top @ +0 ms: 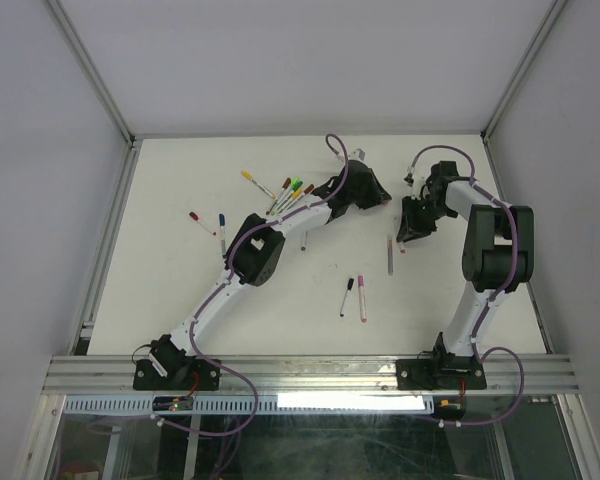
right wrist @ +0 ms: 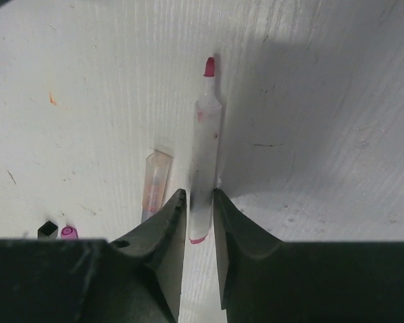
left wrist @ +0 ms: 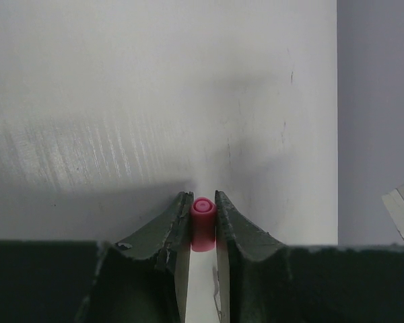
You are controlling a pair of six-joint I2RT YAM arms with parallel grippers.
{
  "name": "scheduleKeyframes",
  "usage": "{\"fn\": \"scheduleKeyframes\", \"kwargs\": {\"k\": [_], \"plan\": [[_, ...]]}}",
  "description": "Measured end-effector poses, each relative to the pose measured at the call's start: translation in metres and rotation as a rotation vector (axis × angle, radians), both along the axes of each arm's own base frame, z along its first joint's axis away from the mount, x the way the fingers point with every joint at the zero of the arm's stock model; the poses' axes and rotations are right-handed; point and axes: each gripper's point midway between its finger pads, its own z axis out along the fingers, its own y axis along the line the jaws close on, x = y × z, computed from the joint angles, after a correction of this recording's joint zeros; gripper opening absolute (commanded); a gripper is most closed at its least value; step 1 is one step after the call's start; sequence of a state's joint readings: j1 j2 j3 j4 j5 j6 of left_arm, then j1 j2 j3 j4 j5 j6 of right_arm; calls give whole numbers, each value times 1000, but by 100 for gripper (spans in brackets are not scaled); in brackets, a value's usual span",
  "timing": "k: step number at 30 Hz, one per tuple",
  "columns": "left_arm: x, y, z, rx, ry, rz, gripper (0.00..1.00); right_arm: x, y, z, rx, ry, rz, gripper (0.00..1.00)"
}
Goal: Open the pen caps
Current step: Place the pen cap at the center of the board.
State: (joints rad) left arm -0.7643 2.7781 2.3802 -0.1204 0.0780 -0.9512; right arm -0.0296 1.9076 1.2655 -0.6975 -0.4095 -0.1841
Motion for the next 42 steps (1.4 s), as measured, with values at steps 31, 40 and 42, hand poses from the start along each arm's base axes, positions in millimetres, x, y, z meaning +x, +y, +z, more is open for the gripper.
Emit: {"fn": "scheduleKeyframes", "kwargs": {"k": [31, 40, 42], "plan": [[-4, 20, 14, 78, -89, 0, 51, 0, -23, 37, 110, -87, -17, 54], [-46, 70, 114, 74, -325, -82, 60, 64, -78, 88, 39, -294, -103, 56], [-60, 85, 147, 43, -408, -95, 62, 89, -98, 88, 3, -316, -119, 56]]}}
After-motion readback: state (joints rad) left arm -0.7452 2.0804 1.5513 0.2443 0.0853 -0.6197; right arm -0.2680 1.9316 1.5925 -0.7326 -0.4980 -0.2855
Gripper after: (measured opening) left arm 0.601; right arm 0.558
